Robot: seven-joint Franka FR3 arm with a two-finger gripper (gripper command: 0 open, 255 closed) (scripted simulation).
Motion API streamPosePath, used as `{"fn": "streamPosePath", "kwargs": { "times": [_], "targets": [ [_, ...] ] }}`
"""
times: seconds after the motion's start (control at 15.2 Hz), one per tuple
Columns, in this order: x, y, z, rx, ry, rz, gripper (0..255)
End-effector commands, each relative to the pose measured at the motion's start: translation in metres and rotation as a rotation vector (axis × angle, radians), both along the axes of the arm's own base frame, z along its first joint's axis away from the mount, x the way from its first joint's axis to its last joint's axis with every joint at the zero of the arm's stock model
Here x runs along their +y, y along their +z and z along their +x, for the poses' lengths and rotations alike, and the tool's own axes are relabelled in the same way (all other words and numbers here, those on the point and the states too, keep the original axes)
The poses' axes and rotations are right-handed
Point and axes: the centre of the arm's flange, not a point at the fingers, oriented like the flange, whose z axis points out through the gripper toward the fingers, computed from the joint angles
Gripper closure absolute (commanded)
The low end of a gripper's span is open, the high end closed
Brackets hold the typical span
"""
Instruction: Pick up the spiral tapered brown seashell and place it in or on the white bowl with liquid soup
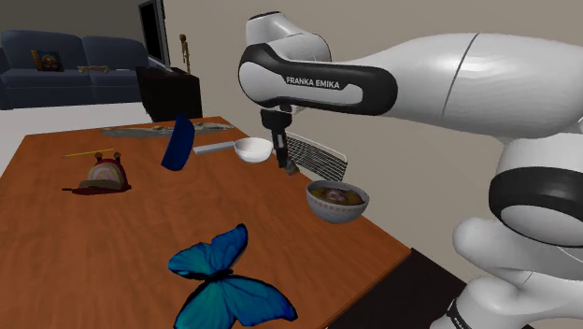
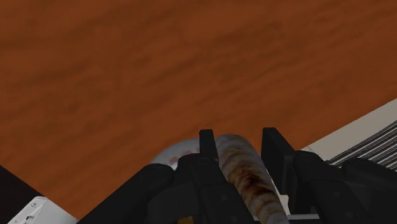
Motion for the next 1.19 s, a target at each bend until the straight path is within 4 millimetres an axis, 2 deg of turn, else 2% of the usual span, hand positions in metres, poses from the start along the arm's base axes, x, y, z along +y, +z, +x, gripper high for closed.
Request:
{"fn": "streamPosePath", "kwargs": {
  "times": [0.0,0.73,0.79,1.12],
  "targets": [
    [-0.023,0.0,-0.013,0.002,0.001,0.0,255],
    [-0.148,0.006,-0.087,0.002,0.001,0.0,255],
    [-0.164,0.006,-0.097,0.002,0.001,0.0,255],
    [-0.164,-0.02,-0.097,0.002,0.001,0.0,255]
  ]
}}
